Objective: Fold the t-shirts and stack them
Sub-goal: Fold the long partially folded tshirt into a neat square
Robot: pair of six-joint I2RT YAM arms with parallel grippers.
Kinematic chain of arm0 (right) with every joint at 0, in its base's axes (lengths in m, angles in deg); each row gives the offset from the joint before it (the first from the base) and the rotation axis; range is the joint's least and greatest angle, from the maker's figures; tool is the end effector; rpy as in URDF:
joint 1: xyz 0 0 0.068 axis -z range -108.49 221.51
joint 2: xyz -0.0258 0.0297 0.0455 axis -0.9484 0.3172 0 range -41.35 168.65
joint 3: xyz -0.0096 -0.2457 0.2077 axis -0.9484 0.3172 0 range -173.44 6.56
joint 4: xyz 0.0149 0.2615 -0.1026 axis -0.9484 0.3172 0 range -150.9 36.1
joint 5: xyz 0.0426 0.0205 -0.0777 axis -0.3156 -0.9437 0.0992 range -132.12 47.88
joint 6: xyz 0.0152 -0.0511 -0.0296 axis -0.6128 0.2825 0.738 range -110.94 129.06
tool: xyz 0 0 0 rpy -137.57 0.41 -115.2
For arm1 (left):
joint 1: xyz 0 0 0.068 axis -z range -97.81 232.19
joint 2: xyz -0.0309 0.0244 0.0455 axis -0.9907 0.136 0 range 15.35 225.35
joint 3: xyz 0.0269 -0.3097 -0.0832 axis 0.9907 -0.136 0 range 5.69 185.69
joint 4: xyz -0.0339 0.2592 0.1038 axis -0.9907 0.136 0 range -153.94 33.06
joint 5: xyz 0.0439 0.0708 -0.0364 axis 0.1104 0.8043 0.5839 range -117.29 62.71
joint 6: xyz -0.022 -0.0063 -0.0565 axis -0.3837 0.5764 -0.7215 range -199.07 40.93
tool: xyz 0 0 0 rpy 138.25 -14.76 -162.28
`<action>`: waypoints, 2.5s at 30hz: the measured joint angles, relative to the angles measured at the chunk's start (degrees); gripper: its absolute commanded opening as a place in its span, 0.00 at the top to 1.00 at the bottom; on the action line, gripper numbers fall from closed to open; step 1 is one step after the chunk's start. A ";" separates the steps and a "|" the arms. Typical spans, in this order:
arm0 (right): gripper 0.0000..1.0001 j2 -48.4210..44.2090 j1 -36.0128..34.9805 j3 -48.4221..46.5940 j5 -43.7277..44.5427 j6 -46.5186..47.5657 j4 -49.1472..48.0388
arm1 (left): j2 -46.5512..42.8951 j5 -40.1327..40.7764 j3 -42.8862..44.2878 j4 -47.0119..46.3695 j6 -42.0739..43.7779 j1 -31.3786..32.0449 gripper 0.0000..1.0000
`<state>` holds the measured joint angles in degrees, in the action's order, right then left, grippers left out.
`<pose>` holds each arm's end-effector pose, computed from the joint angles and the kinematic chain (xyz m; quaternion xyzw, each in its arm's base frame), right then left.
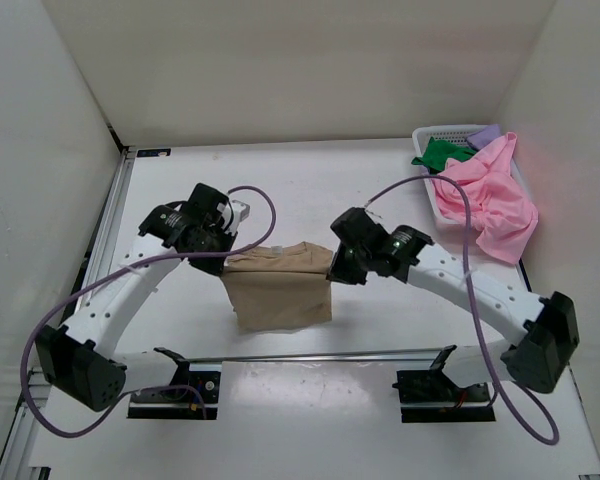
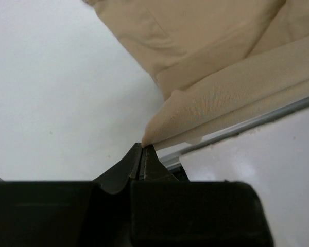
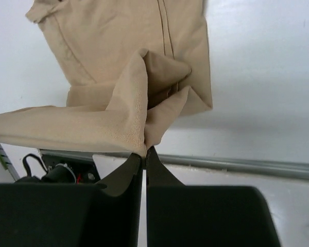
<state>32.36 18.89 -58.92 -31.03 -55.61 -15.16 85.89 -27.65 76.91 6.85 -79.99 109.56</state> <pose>0.1731 0.2120 0.3405 0.1291 0.9381 0.2151 0.2387 0.1965 -0.1018 0.3607 0.2259 0.9587 -0.0452 0.1667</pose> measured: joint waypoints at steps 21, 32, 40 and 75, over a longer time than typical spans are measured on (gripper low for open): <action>0.91 28.22 14.03 -15.34 -8.46 10.84 -4.81 | 23.54 4.87 7.37 -11.45 0.11 -7.26 0.79; 0.44 38.05 22.21 -23.17 -6.78 15.47 -2.69 | 37.99 7.87 18.51 -12.28 0.81 -12.74 0.41; 0.43 33.94 22.67 -18.23 -10.51 23.67 -8.35 | 34.95 -3.56 19.47 -12.87 0.87 -13.25 0.34; 0.42 34.49 20.94 -12.28 -18.18 26.43 -13.84 | 53.64 -13.86 28.37 -9.33 0.96 -9.64 0.70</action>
<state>66.85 39.83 -71.20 -49.22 -29.18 -29.00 139.53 -41.51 105.28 -2.49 -79.03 99.92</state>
